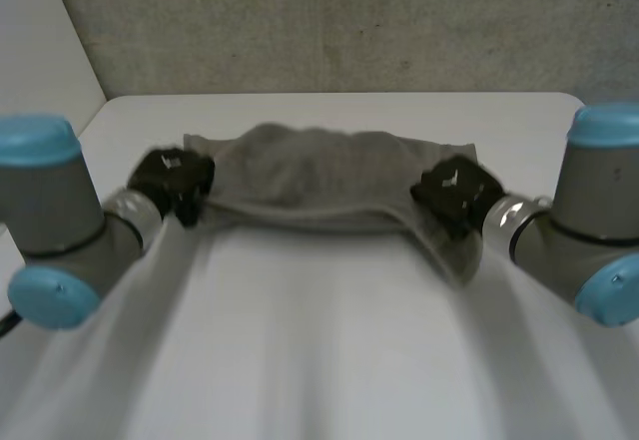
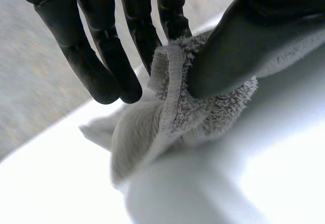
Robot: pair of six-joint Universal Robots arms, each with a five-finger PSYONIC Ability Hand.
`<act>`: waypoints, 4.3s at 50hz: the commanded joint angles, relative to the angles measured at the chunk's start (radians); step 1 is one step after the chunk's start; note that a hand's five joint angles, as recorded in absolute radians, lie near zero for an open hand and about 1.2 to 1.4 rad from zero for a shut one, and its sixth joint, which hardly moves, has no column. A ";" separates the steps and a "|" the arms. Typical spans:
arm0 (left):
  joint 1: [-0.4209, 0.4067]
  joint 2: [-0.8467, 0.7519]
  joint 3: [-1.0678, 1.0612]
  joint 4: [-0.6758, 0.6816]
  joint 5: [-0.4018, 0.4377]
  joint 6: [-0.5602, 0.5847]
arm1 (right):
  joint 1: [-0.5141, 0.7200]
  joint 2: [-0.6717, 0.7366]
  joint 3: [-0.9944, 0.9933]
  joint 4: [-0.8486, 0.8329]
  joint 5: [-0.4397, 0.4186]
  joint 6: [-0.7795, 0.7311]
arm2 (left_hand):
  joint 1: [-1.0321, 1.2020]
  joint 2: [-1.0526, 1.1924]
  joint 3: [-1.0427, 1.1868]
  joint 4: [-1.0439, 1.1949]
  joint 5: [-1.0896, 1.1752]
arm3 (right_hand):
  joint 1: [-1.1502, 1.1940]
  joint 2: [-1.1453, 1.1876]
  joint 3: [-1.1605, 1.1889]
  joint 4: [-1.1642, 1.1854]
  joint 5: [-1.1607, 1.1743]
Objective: Fold the towel.
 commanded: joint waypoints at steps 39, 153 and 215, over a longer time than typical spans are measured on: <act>-0.016 0.074 -0.230 0.160 -0.006 0.151 | -0.019 -0.357 0.649 -0.274 0.140 0.323 | -0.029 -0.101 -0.150 -0.124 -0.251 | -0.854 -0.827 -0.868 -0.870 -0.866; 0.019 0.128 -0.402 0.178 -0.006 0.220 | -0.189 -0.338 0.566 -0.399 0.178 0.252 | -0.548 -0.620 -0.669 -0.643 -0.770 | 0.070 0.097 0.056 0.054 0.057; 0.126 0.699 -0.557 0.025 0.006 0.383 | -0.388 -0.610 0.295 0.401 -0.188 0.042 | -0.029 -0.101 -0.150 -0.124 -0.251 | 0.070 0.097 0.056 0.054 0.057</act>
